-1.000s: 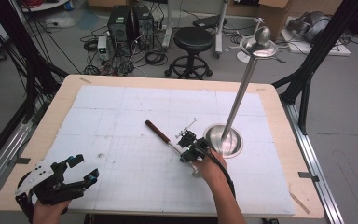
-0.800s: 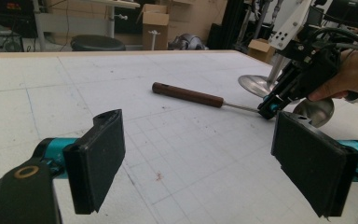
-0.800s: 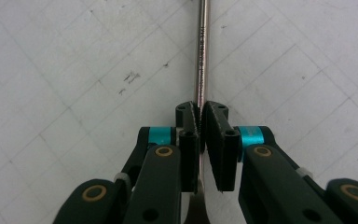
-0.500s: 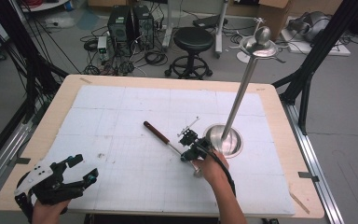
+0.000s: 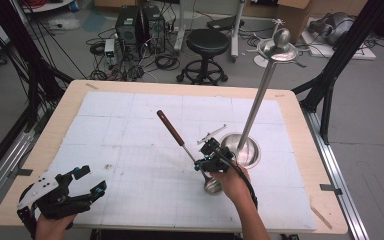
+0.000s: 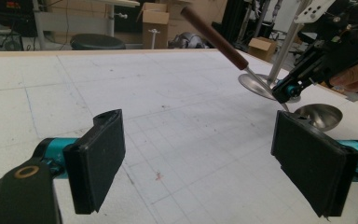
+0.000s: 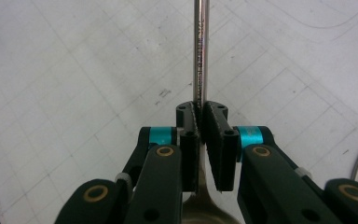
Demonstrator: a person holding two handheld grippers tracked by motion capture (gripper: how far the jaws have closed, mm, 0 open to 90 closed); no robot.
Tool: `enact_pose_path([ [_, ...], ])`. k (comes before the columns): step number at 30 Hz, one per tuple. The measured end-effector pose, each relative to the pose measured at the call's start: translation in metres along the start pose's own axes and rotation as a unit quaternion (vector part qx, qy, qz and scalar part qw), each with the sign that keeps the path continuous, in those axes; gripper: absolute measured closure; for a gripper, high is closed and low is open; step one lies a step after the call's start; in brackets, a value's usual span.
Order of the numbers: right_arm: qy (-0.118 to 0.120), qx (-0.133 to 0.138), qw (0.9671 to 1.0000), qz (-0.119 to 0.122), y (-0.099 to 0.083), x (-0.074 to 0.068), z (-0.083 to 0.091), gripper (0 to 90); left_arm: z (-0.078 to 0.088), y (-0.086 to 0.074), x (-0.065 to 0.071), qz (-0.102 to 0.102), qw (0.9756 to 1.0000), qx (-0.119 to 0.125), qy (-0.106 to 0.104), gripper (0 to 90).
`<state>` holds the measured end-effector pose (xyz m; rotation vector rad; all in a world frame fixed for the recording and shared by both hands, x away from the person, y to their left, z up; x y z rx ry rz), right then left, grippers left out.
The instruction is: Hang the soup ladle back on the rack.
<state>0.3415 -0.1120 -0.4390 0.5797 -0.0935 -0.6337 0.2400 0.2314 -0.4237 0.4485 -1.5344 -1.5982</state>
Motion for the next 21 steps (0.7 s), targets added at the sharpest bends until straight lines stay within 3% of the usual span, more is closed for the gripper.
enact_pose_path([
  [8, 0.009, 0.046, 0.9989, -0.007, -0.005, -0.004, 0.010, 83.9, -0.001, 0.000, 0.000, 0.002, 1.0000, 0.000, 0.000, 17.9],
  [21, 0.012, 0.119, 0.9926, 0.018, -0.015, -0.014, 0.024, 83.9, -0.002, 0.000, 0.002, 0.004, 1.0000, 0.002, -0.002, 18.2],
])
Point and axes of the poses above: each handheld gripper's, and its own axes: z roughly backward along the jaws, y roughly out of its top, x roughly to its right, the point moved 6 cm from there along -z, roughly forward along the jaws, and after that the axes turned 7 degrees about z, right-handed, at the moved point
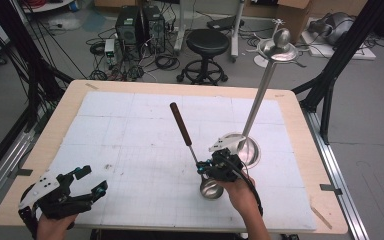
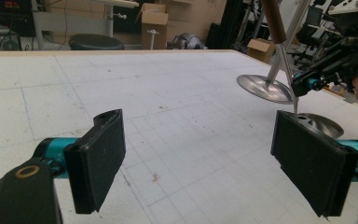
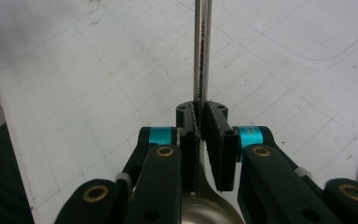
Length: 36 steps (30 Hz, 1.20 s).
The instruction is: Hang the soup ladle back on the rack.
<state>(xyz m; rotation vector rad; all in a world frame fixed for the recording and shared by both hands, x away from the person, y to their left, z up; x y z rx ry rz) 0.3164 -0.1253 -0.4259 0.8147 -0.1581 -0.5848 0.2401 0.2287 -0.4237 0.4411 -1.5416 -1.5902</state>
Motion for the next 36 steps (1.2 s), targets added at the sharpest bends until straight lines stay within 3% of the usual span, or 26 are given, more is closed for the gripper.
enact_pose_path([
  [13, 0.001, 0.054, 0.9985, 0.014, 0.005, -0.010, 0.013, 83.8, 0.000, 0.000, 0.001, -0.002, 1.0000, 0.000, 0.000, 18.9],
  [24, 0.003, 0.062, 0.9978, 0.022, 0.008, -0.016, 0.013, 83.8, -0.001, 0.010, 0.006, -0.009, 0.9999, 0.008, -0.005, 19.6],
  [33, 0.006, 0.068, 0.9971, 0.033, 0.017, -0.023, 0.016, 83.8, -0.010, 0.049, 0.029, -0.022, 0.9986, 0.018, -0.044, 25.3],
  [36, 0.011, 0.072, 0.9968, 0.032, 0.021, -0.026, 0.017, 83.8, -0.019, 0.069, 0.043, -0.038, 0.9974, 0.021, -0.058, 26.1],
])
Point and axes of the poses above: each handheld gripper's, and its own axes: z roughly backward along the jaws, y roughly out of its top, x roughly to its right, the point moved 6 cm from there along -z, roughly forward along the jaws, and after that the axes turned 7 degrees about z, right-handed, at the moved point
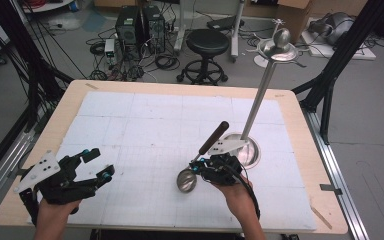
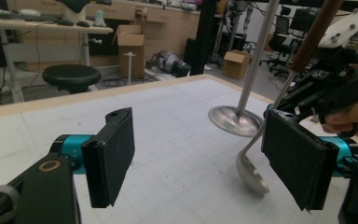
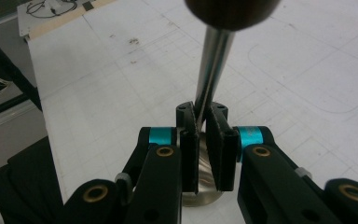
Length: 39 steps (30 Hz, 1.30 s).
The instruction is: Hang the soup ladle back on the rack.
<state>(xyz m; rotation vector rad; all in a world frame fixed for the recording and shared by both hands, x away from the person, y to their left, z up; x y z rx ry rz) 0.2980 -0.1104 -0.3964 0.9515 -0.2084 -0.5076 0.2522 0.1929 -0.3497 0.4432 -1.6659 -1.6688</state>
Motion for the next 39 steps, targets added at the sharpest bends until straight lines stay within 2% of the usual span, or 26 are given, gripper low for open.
enact_pose_path([
  [4, 0.004, 0.002, 1.0000, 0.002, 0.003, -0.002, 0.000, 83.8, -0.010, 0.010, 0.010, -0.013, 0.9998, -0.005, -0.012, 26.1],
  [14, 0.012, -0.002, 0.9999, 0.008, 0.011, -0.009, -0.001, 83.8, -0.029, 0.014, 0.027, -0.029, 0.9986, -0.023, -0.038, 25.9],
  [23, 0.026, -0.010, 0.9995, 0.017, 0.017, -0.017, -0.007, 83.7, -0.034, 0.014, 0.028, -0.035, 0.9984, -0.027, -0.034, 25.1],
  [28, 0.032, -0.014, 0.9993, 0.017, 0.022, -0.021, -0.010, 83.7, -0.039, 0.015, 0.032, -0.042, 0.9979, -0.031, -0.039, 25.1],
  [33, 0.038, -0.016, 0.9989, 0.023, 0.028, -0.028, -0.013, 83.7, -0.058, 0.013, 0.043, -0.054, 0.9956, -0.049, -0.059, 29.2],
  [36, 0.043, -0.018, 0.9986, 0.026, 0.032, -0.033, -0.014, 83.7, -0.065, 0.014, 0.049, -0.059, 0.9946, -0.052, -0.068, 32.2],
  [39, 0.049, -0.018, 0.9982, 0.029, 0.036, -0.037, -0.015, 83.7, -0.078, 0.018, 0.060, -0.069, 0.9922, -0.053, -0.089, 35.5],
])
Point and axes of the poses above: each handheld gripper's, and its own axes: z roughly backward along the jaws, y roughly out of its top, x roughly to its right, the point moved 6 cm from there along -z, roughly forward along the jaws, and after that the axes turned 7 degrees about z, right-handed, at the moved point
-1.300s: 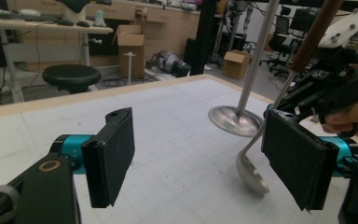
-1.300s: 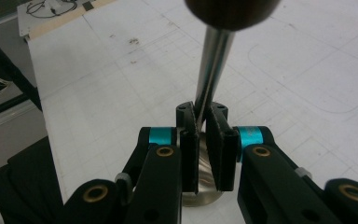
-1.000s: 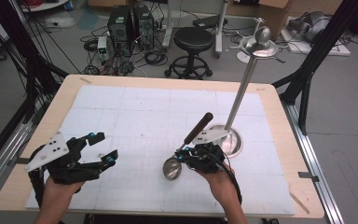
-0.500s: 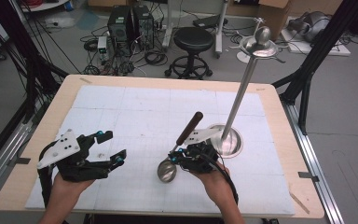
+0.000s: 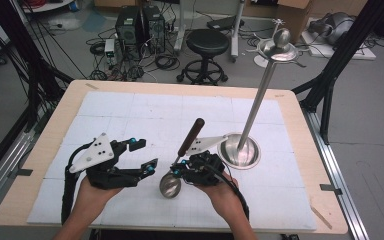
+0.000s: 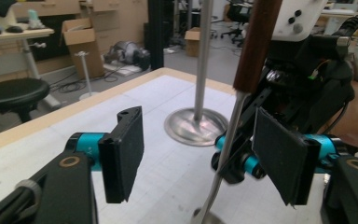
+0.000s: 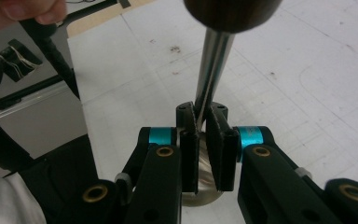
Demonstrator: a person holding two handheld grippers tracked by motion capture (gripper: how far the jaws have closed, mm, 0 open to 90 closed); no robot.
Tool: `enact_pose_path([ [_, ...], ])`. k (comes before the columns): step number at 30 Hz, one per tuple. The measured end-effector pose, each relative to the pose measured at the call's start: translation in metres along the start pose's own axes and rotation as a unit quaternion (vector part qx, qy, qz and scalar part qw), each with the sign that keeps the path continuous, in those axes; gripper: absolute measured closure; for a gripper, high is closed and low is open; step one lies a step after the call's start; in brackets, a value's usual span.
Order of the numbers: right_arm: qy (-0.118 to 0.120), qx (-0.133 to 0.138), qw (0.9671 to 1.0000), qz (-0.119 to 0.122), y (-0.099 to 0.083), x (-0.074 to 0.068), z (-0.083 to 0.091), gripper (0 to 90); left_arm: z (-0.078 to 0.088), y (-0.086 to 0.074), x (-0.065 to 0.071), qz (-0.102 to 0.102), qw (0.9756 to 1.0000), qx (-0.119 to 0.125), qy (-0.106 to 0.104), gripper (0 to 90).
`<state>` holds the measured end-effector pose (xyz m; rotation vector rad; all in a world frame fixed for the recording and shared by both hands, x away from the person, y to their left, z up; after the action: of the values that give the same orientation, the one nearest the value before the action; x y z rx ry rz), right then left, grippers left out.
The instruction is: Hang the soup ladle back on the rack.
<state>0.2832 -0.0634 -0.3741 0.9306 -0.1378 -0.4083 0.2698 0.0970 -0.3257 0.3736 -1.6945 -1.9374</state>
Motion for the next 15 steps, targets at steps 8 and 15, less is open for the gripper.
enact_pose_path([
  [8, 0.010, -0.002, 0.9999, 0.006, 0.005, -0.006, -0.004, 83.6, -0.015, 0.001, 0.009, -0.013, 0.9995, -0.012, -0.025, 42.4],
  [15, 0.015, -0.009, 0.9998, 0.004, 0.006, -0.009, -0.008, 83.6, -0.027, -0.002, 0.017, -0.026, 0.9986, -0.024, -0.039, 48.6],
])
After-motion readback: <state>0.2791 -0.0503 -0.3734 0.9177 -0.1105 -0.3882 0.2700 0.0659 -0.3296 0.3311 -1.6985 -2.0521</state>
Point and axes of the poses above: each handheld gripper's, and its own axes: z roughly backward along the jaws, y roughly out of its top, x roughly to its right, the point moved 6 cm from there along -z, roughly forward along the jaws, and after that the axes turned 7 degrees about z, right-handed, at the moved point
